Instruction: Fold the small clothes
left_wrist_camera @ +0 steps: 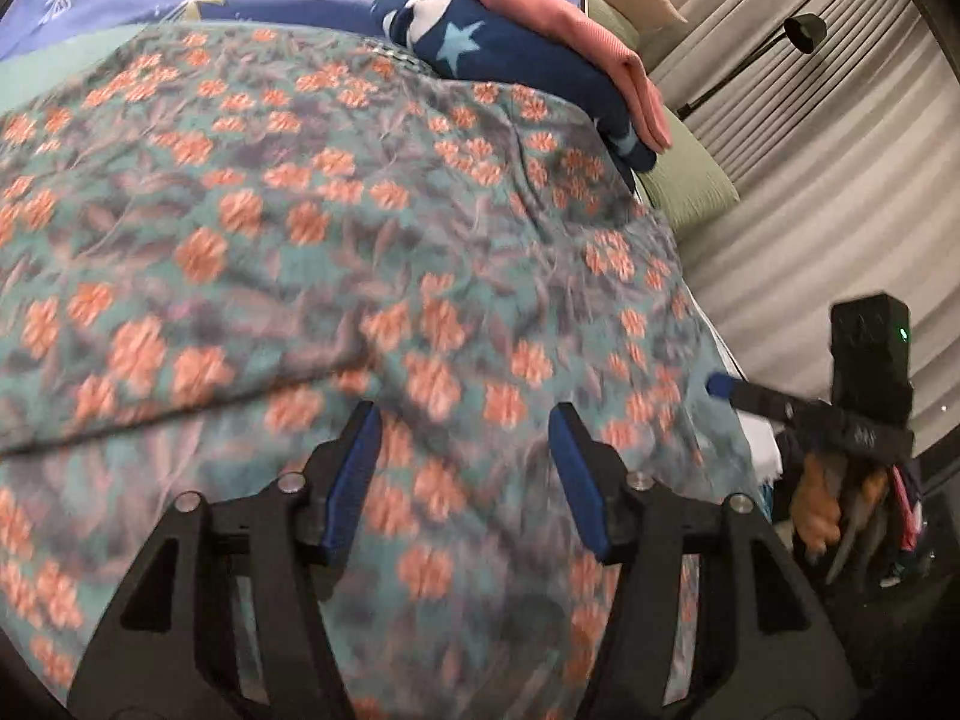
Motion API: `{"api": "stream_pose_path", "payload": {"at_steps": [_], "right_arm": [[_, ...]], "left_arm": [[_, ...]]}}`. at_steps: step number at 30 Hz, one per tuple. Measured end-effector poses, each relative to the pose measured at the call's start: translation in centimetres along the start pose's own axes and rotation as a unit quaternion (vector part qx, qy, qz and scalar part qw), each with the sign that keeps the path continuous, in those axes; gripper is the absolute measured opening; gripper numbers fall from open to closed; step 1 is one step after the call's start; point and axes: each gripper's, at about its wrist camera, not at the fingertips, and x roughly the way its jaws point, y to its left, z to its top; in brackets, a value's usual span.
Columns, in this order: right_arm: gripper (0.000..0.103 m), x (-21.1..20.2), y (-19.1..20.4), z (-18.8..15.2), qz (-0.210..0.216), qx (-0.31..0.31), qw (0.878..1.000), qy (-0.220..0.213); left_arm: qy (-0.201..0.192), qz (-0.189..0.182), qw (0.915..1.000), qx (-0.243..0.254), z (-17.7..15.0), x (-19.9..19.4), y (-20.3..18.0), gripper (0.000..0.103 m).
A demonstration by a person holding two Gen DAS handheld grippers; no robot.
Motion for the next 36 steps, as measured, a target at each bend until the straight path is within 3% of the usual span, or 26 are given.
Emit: {"api": "stream_pose_path", "payload": {"at_steps": [1, 2, 4, 8, 11, 13, 20, 27, 36], "right_arm": [[0.051, -0.3, -0.3, -0.1, -0.006, 0.006, 1.0, -0.005], [0.051, -0.6, -0.8, -0.2, -0.013, 0.012, 1.0, -0.011], [0.051, -1.1, -1.4, -0.2, -0.027, 0.022, 0.999, -0.024], [0.056, -1.7, -2.0, 0.0, -0.048, 0.028, 0.998, -0.037], [0.057, -1.4, -1.4, 0.2, -0.051, 0.019, 0.998, -0.038], [0.058, -0.6, -0.7, 0.5, -0.047, 0.014, 0.998, -0.035], [0.06, 2.6, 3.1, 1.9, -0.057, -0.031, 0.998, -0.025], [0.06, 5.8, 4.8, 3.5, -0.09, -0.038, 0.995, -0.014], [0.06, 8.8, 6.9, 4.2, -0.123, -0.079, 0.989, 0.002]], "left_arm": [[0.001, -0.002, 1.0, 0.006, 0.5, 0.2, -0.5, 0.018], [0.007, -0.002, 0.9998, 0.017, 1.1, 0.4, -1.4, 0.005], [-0.034, 0.01, 0.9979, 0.055, 2.3, -1.2, -4.1, 0.005], [-0.128, 0.009, 0.9856, 0.11, 5.3, -7.3, -8.2, 0.005], [-0.18, 0.022, 0.974, 0.136, 7.7, -11.8, -9.5, 0.005], [-0.204, 0.051, 0.9669, 0.144, 9.1, -14.2, -9.3, 0.005], [-0.223, 0.117, 0.9624, 0.102, 11.5, -17.5, -4.7, 0.005], [-0.223, 0.161, 0.9601, 0.049, 9.9, -18.0, 1.1, 0.005], [-0.221, 0.176, 0.9591, -0.02, 7.2, -19.1, 6.9, 0.005]]}}
